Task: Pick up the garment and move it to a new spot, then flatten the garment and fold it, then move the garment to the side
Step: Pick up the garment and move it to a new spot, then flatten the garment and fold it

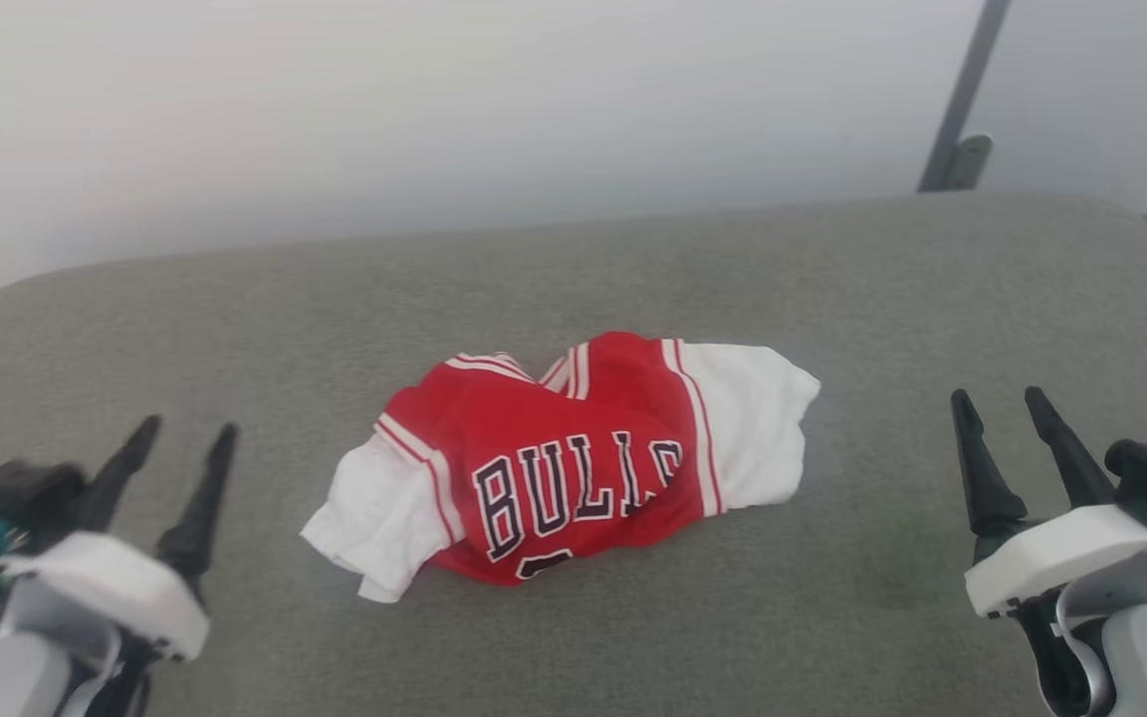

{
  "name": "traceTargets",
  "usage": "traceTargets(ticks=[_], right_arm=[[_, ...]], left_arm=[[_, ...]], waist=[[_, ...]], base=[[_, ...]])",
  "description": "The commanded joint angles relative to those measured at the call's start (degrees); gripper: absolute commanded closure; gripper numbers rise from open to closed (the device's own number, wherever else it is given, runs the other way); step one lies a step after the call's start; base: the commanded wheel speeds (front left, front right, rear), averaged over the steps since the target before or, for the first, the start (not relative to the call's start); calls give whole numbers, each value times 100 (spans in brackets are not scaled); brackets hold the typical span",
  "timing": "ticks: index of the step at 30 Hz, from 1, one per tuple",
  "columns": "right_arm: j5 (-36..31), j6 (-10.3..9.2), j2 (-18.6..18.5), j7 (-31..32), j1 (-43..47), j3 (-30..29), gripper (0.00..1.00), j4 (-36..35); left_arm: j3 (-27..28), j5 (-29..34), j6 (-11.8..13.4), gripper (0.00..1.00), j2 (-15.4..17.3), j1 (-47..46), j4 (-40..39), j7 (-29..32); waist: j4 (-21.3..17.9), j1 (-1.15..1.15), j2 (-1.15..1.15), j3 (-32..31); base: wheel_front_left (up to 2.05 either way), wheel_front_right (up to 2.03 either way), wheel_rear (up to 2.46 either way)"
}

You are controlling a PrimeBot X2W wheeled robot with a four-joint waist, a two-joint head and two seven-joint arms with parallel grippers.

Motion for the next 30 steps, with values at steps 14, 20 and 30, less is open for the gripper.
traceTargets(ticks=[14,20,30], right_arm=[[-41,0,-8,85,273,-236,0,-203],[-53,0,52,102,349,-284,0,-277],[-21,0,97,158,391,-299,0,-311]], left_arm=[[984,17,81,0,-138,1196,-435,-357],[1418,127,-59,0,-300,1475,-526,-361],[1710,362,-301,0,-561,1477,-423,-363]], waist=[[539,0,0,-164],[648,0,0,-191],[685,0,0,-166]], base=[[0,0,0],[0,0,0],[0,0,0]])
